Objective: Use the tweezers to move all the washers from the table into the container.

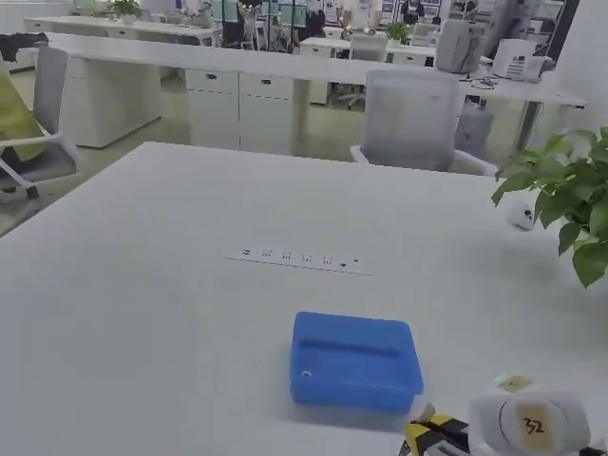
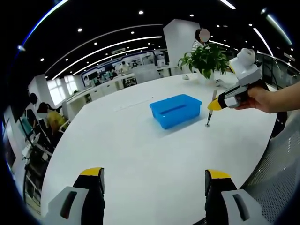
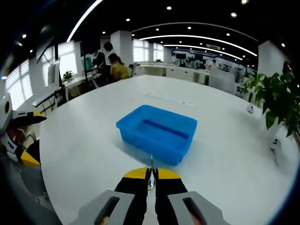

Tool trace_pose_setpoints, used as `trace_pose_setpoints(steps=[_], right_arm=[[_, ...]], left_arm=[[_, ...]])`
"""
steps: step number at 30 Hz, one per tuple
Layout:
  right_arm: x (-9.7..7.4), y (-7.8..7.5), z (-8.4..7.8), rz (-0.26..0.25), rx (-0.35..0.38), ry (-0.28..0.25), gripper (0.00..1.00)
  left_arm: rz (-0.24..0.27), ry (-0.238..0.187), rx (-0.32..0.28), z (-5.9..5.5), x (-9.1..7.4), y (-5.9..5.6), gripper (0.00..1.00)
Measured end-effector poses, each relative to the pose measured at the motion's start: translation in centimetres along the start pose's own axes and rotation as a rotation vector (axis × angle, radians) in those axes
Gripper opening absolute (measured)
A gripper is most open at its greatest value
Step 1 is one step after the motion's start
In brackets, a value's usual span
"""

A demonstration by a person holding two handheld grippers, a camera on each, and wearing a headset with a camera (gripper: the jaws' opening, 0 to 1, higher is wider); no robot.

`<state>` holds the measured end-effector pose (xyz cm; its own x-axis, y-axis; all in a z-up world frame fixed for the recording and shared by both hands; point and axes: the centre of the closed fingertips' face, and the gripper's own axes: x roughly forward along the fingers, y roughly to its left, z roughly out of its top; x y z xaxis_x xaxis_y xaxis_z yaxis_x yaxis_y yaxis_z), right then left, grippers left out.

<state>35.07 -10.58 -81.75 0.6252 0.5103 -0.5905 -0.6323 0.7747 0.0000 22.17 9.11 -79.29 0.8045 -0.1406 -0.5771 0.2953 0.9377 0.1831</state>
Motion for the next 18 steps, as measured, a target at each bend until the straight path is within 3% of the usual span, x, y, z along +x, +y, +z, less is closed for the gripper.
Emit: trace_pose_setpoints(steps=[8,13,18], right_arm=[[-0.2,-0.6,0.3,0.012,0.046,0.007,0.0],[-1.1,-0.8,2.4,0.027,0.102,-0.044,0.0],[-1.7,-1.1,4.7,0.022,0.084,-0.088,0.0]], left_arm=[[-0.017,0.005,0.0,-0.1,0.1,-0.3,0.91],[-0.018,0.005,0.004,0.0,0.1,-0.4,0.91],[-0.038,0.001,0.002,0.1,0.2,-0.7,0.91]])
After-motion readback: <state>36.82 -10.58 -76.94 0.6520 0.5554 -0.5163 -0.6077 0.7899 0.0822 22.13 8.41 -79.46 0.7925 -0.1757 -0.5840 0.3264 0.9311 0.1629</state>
